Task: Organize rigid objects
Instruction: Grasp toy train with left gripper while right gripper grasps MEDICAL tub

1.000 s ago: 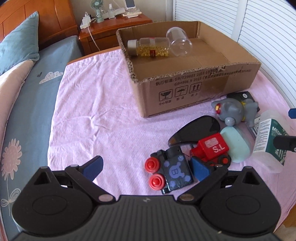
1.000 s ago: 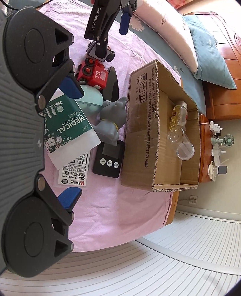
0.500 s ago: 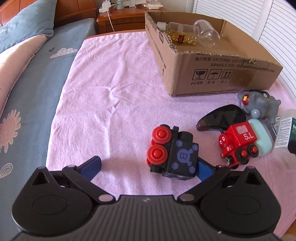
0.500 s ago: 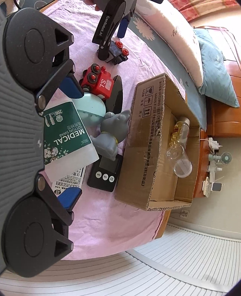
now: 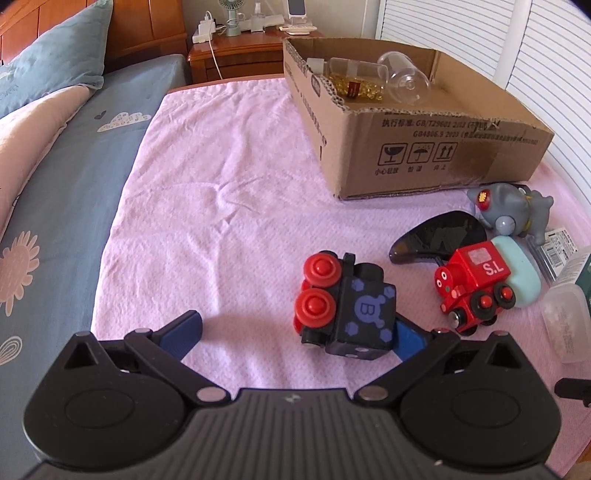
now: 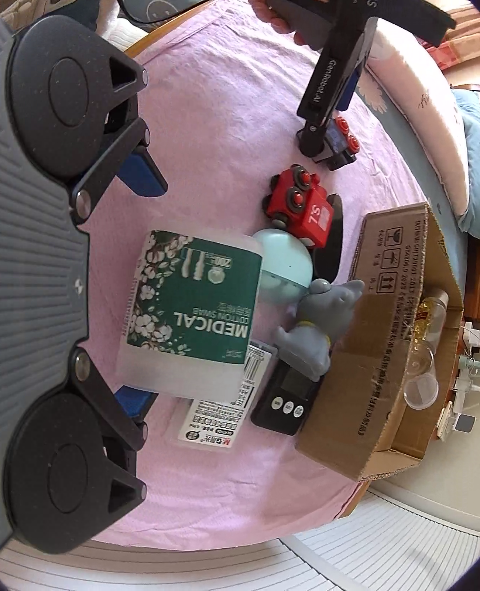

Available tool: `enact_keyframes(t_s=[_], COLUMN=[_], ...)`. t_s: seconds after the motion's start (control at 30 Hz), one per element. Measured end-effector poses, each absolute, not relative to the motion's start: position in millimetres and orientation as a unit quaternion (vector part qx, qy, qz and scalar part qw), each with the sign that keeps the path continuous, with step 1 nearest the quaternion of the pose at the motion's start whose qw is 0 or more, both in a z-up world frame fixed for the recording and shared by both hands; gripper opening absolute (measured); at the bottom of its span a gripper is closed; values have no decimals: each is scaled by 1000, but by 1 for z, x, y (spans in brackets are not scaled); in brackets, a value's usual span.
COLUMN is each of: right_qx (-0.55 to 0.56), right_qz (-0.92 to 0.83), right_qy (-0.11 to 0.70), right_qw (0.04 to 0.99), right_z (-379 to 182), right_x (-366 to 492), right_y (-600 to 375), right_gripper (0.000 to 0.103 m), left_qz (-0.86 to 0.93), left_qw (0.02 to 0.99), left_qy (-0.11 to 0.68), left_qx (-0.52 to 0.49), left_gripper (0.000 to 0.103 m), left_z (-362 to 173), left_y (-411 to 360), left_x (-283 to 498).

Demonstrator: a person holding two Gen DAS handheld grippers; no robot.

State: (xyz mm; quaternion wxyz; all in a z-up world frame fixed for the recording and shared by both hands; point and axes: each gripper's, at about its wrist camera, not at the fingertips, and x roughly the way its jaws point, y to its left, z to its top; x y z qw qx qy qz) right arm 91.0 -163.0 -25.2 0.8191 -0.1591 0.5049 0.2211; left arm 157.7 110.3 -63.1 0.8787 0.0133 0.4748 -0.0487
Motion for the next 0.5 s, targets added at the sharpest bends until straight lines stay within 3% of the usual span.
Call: enact_keyframes(t_s=[0.37,0.5], right_qx=[-145,-143], right_qz=[228,232], right_qy=[475,464], right_qw=[838,843], right_z=[-31,-31], right_x=[80,78], right_y=[-170,-172], right_gripper=[103,103], left_qz=[-62,-87], left_qw=[899,901], left_qy=[429,418], left_qx=[64,72], left_gripper=[99,81], left_z=[-61,-58], left_y=[95,88], left_x=[141,138])
